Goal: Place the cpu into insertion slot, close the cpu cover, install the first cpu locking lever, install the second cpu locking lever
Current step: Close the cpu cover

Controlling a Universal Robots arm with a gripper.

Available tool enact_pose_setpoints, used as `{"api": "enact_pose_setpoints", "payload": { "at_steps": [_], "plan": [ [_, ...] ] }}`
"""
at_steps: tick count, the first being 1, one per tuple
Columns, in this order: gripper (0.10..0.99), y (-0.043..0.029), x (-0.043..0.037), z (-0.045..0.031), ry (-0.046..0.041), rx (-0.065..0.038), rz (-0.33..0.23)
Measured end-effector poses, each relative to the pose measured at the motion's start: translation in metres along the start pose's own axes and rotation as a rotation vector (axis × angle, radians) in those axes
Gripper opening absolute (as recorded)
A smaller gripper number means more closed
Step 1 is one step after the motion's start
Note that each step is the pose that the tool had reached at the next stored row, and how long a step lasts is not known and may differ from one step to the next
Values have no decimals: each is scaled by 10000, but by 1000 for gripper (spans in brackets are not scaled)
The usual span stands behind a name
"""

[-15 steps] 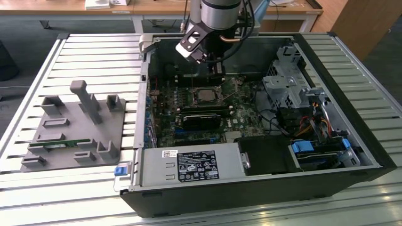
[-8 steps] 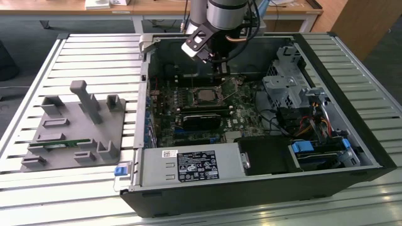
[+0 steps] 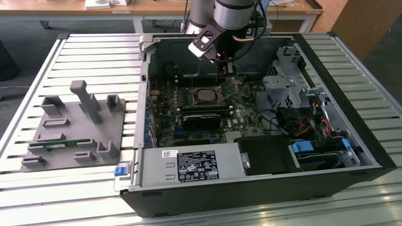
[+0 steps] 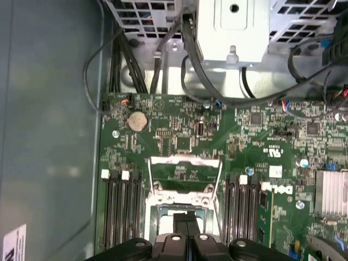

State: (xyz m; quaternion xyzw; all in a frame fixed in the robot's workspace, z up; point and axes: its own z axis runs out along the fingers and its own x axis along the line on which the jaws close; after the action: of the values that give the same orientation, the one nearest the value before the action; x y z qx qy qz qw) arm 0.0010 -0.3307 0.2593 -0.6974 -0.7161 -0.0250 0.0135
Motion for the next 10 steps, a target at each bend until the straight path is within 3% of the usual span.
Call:
{"api": "enact_pose_setpoints", "payload": {
  "at_steps": [10],
  "plan": [
    [106, 133, -4, 4, 2, 8, -77]
  ]
}}
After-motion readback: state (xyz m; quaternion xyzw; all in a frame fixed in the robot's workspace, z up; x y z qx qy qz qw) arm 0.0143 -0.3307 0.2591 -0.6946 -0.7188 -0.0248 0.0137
